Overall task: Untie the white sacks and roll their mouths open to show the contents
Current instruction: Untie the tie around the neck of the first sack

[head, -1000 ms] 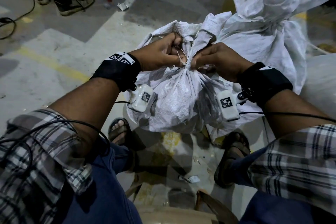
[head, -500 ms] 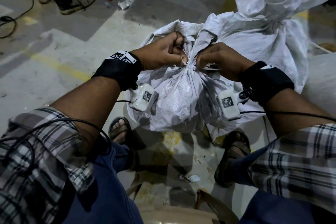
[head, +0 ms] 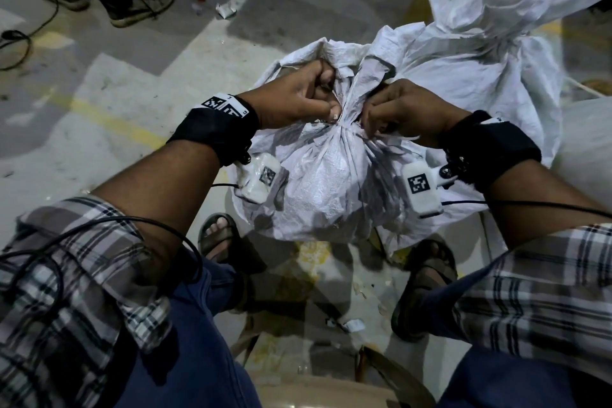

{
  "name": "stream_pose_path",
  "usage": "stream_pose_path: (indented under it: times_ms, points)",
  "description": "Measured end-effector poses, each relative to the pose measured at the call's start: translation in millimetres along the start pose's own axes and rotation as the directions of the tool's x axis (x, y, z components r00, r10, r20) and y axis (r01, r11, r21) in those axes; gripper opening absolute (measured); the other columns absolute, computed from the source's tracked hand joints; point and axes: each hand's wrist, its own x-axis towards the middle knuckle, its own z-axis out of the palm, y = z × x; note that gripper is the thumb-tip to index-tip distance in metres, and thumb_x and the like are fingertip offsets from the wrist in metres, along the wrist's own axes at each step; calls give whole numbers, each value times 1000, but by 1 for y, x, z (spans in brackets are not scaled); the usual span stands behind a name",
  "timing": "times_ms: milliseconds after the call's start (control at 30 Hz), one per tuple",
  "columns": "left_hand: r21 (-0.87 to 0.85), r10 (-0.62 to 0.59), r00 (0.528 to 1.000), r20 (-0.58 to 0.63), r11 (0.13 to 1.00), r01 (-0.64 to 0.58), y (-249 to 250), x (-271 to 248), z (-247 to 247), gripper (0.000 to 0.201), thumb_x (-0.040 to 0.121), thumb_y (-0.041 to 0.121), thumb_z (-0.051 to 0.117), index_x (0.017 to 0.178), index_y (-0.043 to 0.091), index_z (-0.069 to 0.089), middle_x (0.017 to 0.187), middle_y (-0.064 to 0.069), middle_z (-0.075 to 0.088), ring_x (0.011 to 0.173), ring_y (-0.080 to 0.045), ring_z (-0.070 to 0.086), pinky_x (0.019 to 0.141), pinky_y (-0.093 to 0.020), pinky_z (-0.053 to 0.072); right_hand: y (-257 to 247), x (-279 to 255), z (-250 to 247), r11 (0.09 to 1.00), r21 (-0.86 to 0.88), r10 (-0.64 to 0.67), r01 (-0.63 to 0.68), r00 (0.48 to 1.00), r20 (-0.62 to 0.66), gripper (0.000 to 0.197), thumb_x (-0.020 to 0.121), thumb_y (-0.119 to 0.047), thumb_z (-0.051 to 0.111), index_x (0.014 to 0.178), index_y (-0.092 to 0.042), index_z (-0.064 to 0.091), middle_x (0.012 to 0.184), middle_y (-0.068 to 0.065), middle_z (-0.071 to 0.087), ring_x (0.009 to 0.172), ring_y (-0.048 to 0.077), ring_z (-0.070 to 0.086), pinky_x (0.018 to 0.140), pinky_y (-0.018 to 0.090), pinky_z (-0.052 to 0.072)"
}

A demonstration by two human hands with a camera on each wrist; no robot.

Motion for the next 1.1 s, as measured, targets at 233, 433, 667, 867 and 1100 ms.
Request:
stream_pose_path:
  times_ms: [233, 433, 667, 867, 1100]
  points:
    - [77, 12, 1000, -5, 997, -11, -4, 4, -1, 48, 91, -26, 42, 90, 19, 26, 84, -9, 52, 79, -11, 56, 71, -16, 49, 2, -1, -1, 1000, 0, 8, -8, 1000, -6, 14, 77, 9, 62, 70, 2, 73, 57, 6, 65, 51, 10, 48, 48, 14, 34]
    - [48, 17, 1000, -10, 999, -17, -6, 3, -6, 42, 92, -22, 48, 95, 16, 32, 89, -11, 52, 81, -11, 57, 72, -17, 50, -1, -1, -5, 999, -14, 34, -34, 999, -5, 20, 84, -9, 74, 65, -3, 71, 57, 6, 62, 56, 20, 47, 54, 26, 33]
    - [41, 54, 994, -96, 998, -51, -4, 2, -11, 32, 93, -12, 59, 109, 10, 42, 96, -11, 60, 90, -17, 59, 87, -27, 51, -2, 0, 10, 987, -79, -148, 137, 974, -170, 23, 76, -10, 87, 85, 5, 72, 85, 29, 70, 73, 18, 60, 72, 29, 48]
    - [-43, 156, 965, -212, 985, -169, -1, 6, -8, 31, 89, -12, 65, 105, 9, 48, 91, -7, 67, 79, -13, 65, 75, -26, 55, -4, 4, 34, 956, 116, -212, 269, 908, -360, 25, 75, 5, 82, 99, 3, 75, 82, 12, 71, 72, 13, 64, 72, 24, 56]
    - [-92, 172, 947, -271, 975, -204, 5, 10, 3, 25, 92, -14, 58, 106, 6, 53, 102, -13, 69, 98, -22, 66, 83, -32, 56, -3, 11, 41, 914, 310, -122, 262, 905, -407, 17, 81, 4, 77, 96, 11, 73, 90, 21, 75, 82, 23, 66, 86, 38, 57]
